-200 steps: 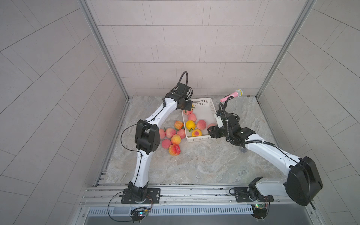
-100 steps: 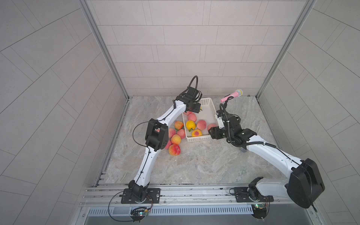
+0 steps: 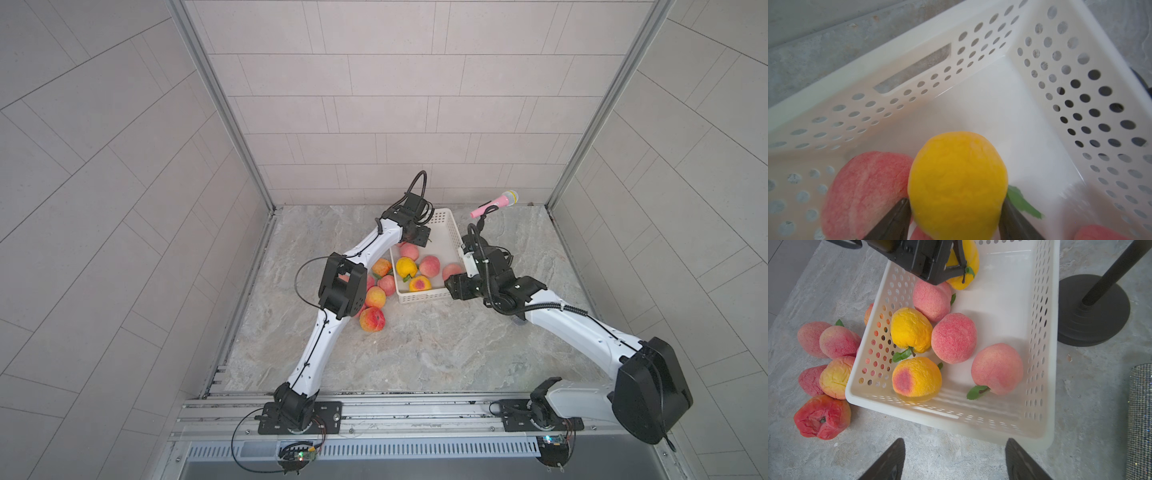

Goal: Put the peaches into the basket
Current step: Place the peach in the basket.

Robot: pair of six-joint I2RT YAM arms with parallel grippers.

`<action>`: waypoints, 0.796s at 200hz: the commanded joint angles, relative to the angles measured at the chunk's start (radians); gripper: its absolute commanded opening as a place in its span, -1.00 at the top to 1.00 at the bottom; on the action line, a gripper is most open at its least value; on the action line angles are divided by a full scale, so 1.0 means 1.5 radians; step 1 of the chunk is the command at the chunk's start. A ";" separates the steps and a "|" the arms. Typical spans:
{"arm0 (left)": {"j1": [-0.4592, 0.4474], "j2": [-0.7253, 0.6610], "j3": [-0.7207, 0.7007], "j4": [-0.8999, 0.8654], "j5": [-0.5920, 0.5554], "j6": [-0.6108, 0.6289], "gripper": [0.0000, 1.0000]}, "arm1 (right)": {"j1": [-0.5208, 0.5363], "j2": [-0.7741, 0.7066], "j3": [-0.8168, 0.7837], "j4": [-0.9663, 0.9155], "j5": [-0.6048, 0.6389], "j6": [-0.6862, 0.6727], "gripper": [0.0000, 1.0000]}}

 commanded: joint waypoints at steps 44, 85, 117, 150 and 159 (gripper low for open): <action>-0.006 -0.004 0.038 -0.004 -0.003 0.009 -0.68 | -0.002 0.006 0.002 0.012 0.002 0.007 -0.54; -0.006 -0.042 0.037 -0.018 0.002 0.007 -0.68 | -0.003 0.007 0.006 0.012 -0.002 0.007 -0.54; -0.006 -0.089 0.022 -0.039 0.001 0.010 -0.67 | -0.002 0.014 0.008 0.024 -0.019 0.008 -0.54; 0.001 -0.171 -0.053 -0.047 -0.002 0.009 -0.66 | 0.013 0.028 0.024 0.022 -0.051 -0.003 -0.51; 0.005 -0.196 -0.079 -0.050 -0.003 0.008 -0.65 | 0.023 0.027 0.023 0.029 -0.056 -0.009 -0.51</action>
